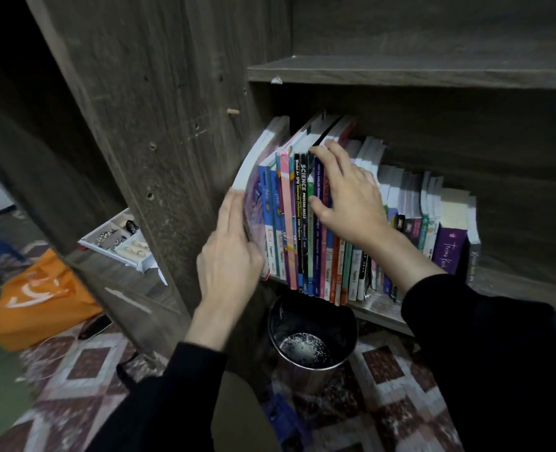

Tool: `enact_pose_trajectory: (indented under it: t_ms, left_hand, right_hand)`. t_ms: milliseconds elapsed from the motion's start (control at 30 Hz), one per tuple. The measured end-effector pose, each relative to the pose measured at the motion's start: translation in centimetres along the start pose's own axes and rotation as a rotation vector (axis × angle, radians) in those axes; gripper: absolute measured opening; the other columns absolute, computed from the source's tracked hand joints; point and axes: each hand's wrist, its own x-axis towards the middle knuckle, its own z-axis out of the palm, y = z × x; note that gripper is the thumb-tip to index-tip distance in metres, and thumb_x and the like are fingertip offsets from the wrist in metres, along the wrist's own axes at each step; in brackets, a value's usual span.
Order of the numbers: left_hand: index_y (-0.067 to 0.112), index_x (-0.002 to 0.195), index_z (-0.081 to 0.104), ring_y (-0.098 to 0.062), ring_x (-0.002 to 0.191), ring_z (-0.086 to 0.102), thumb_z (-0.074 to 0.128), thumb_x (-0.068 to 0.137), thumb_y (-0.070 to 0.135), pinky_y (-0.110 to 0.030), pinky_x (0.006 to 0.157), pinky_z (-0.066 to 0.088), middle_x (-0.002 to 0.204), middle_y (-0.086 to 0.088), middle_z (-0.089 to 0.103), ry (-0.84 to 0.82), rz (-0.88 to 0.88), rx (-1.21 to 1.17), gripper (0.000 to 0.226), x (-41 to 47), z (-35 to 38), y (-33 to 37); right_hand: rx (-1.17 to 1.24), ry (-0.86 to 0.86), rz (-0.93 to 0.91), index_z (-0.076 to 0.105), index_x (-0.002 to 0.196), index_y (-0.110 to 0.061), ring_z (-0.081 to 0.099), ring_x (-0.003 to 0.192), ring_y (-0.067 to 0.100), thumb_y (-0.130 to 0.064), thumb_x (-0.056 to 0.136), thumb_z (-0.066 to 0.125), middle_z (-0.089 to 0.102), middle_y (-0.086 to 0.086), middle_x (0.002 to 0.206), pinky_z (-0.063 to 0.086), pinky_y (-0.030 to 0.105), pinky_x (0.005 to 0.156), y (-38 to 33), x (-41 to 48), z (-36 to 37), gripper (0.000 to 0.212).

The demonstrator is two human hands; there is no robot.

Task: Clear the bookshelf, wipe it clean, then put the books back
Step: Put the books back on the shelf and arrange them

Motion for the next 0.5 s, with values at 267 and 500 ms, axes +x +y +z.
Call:
enact_pose_trajectory:
  t_ms: [267,500]
  left_hand:
    - [0.005,0.146,0.027,-0.015,0.114,0.044,0.06,0.094,0.016,-0.015,0.095,0.028,0.133,-0.017,0.042,0.183,-0.141,-0.314,0.063,-0.6,2.6,-0.4]
    - [0.013,0.143,0.04,-0.013,0.08,0.058,0.059,0.09,0.004,-0.026,0.081,0.047,0.101,-0.015,0.066,0.397,-0.007,-0.29,0.057,-1.3,2.5,-1.6]
  right_hand:
    - [-0.016,-0.014,0.002,0.024,0.146,-0.023,0.042,0.13,0.028,-0.032,0.088,0.061,0.02,0.002,0.156,0.023,0.042,0.112,0.1,0.2,0.2,0.07]
    - [-0.037,-0.012,0.001,0.023,0.146,-0.023,0.041,0.131,0.029,-0.035,0.088,0.061,0.019,0.003,0.157,0.022,0.042,0.113,0.1,0.3,0.3,0.07]
